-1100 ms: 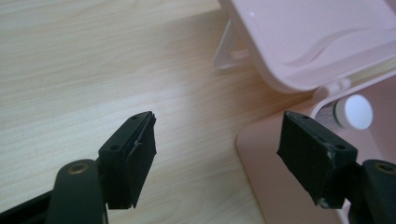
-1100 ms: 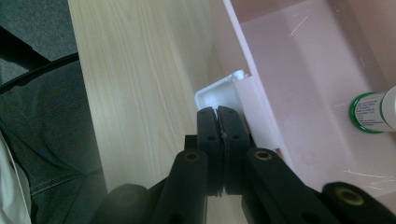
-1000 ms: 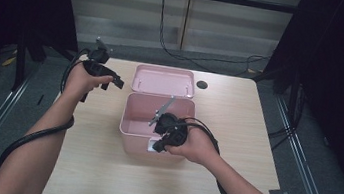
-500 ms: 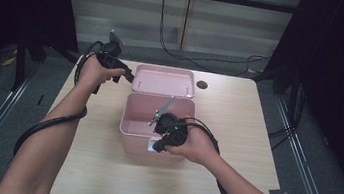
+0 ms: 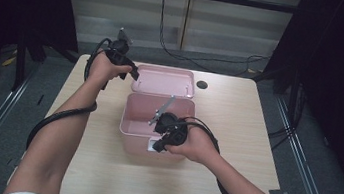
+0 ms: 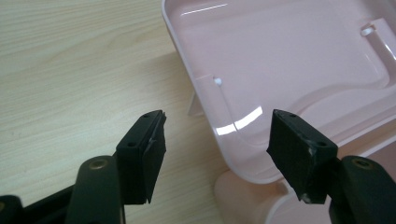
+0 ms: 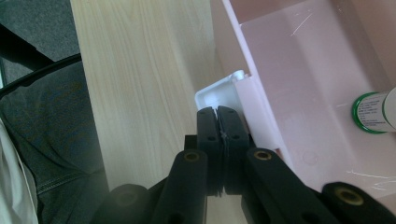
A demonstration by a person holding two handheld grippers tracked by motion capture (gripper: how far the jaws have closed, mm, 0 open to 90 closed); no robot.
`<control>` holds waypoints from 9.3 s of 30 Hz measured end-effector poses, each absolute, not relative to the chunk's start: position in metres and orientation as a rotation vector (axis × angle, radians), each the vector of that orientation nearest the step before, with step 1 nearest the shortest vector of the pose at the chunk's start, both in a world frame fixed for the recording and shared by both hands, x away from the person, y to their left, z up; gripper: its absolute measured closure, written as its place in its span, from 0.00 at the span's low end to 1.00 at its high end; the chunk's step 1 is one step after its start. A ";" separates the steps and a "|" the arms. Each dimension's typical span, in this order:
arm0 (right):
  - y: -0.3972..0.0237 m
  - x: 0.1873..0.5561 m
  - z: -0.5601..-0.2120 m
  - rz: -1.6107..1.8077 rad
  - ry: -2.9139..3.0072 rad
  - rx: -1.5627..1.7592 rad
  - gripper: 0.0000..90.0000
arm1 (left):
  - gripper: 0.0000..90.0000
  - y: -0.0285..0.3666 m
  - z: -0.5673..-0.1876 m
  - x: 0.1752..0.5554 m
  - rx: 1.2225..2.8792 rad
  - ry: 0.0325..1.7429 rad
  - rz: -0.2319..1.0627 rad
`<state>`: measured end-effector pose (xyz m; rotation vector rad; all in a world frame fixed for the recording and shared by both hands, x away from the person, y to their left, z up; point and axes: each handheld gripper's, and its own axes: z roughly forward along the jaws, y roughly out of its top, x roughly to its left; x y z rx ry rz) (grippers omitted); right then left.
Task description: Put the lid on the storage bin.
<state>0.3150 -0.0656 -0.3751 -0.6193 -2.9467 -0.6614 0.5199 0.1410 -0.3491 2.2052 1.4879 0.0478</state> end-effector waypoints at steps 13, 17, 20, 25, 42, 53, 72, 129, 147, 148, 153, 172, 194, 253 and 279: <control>-0.065 0.316 -0.375 -0.659 -2.945 -0.617 0.99 | 0.47 0.130 -0.361 0.534 2.212 1.536 0.043; -0.065 0.316 -0.375 -0.654 -2.945 -0.623 0.99 | 0.48 0.129 -0.368 0.538 2.205 1.554 0.044; -0.065 0.316 -0.375 -0.651 -2.940 -0.624 0.99 | 0.51 0.127 -0.372 0.542 2.197 1.563 0.050; -0.065 0.316 -0.375 -0.650 -2.940 -0.622 0.99 | 0.53 0.125 -0.376 0.547 2.196 1.582 0.066; -0.065 0.318 -0.374 -0.643 -2.934 -0.615 0.99 | 0.64 0.115 -0.388 0.564 2.166 1.626 0.107; -0.066 0.319 -0.375 -0.651 -2.931 -0.605 0.99 | 0.77 0.114 -0.395 0.568 2.144 1.645 0.118; -0.065 0.318 -0.375 -0.654 -2.933 -0.620 0.99 | 0.93 0.114 -0.388 0.563 2.107 1.674 0.158; -0.060 0.319 -0.374 -0.625 -2.942 -0.680 1.00 | 0.97 0.133 -0.305 0.532 2.082 1.583 0.218; -0.058 0.322 -0.374 -0.623 -2.939 -0.707 1.00 | 0.97 0.139 -0.289 0.519 2.096 1.562 0.203; -0.058 0.322 -0.374 -0.623 -2.939 -0.707 1.00 | 0.97 0.139 -0.288 0.519 2.102 1.558 0.207; -0.057 0.322 -0.374 -0.622 -2.940 -0.719 1.00 | 0.97 0.139 -0.285 0.516 2.107 1.556 0.196; -0.057 0.322 -0.374 -0.628 -2.943 -0.726 1.00 | 0.98 0.140 -0.277 0.506 2.135 1.534 0.196; -0.057 0.323 -0.374 -0.631 -2.930 -0.737 1.00 | 0.98 0.140 -0.273 0.494 2.164 1.499 0.224; -0.052 0.330 -0.374 -0.613 -2.928 -0.791 1.00 | 0.97 0.144 -0.267 0.465 2.193 1.453 0.269; -0.051 0.331 -0.374 -0.619 -2.932 -0.797 1.00 | 0.96 0.148 -0.269 0.452 2.183 1.441 0.256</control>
